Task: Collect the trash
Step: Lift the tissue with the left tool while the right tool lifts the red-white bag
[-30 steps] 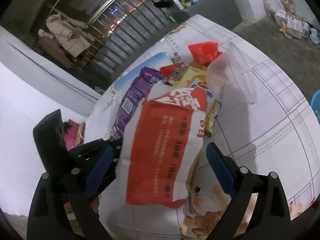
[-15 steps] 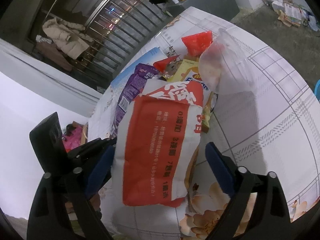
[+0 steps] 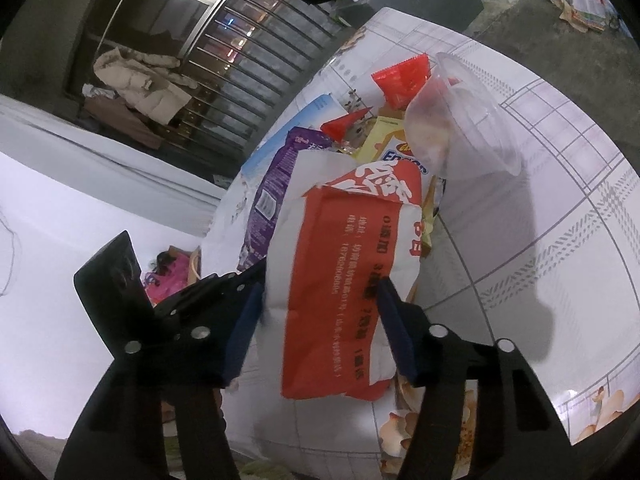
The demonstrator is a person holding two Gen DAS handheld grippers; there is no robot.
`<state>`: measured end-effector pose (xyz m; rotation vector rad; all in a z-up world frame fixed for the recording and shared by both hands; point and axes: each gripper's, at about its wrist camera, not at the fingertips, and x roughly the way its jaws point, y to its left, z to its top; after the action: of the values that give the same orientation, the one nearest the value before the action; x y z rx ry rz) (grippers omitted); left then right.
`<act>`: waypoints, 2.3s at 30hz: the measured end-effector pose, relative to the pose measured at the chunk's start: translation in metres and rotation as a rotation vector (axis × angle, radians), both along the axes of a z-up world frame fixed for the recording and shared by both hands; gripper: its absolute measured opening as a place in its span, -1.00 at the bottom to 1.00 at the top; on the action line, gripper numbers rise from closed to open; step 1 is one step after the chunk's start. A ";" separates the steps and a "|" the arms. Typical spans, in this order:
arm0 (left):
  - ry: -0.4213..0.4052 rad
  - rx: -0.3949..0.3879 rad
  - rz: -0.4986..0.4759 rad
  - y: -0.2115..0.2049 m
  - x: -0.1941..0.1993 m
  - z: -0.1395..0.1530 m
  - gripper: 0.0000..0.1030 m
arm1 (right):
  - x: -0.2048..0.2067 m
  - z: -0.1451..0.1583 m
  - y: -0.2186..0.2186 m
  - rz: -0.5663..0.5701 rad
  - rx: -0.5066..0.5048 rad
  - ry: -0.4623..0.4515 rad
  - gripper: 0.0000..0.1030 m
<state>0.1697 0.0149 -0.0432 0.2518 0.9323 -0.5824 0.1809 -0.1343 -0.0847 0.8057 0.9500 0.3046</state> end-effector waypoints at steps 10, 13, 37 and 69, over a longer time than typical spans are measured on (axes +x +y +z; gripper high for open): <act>-0.048 -0.085 -0.017 0.003 -0.018 0.037 -1.00 | -0.016 0.008 -0.017 -0.019 0.044 -0.017 -0.38; -0.053 -0.124 -0.018 0.007 -0.023 0.047 -1.00 | -0.020 0.008 -0.022 -0.029 0.051 -0.019 -0.42; -0.218 -0.257 0.004 0.034 -0.058 0.123 -1.00 | -0.077 0.028 -0.023 0.014 0.089 -0.098 -0.59; -0.247 -0.309 -0.362 -0.180 -0.062 0.164 -1.00 | -0.179 0.083 -0.204 -0.458 0.031 -0.304 -0.60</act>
<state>0.1074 -0.1650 0.1212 0.2087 0.5484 -0.9948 0.0020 -0.3385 -0.0015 0.9494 0.4587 0.0392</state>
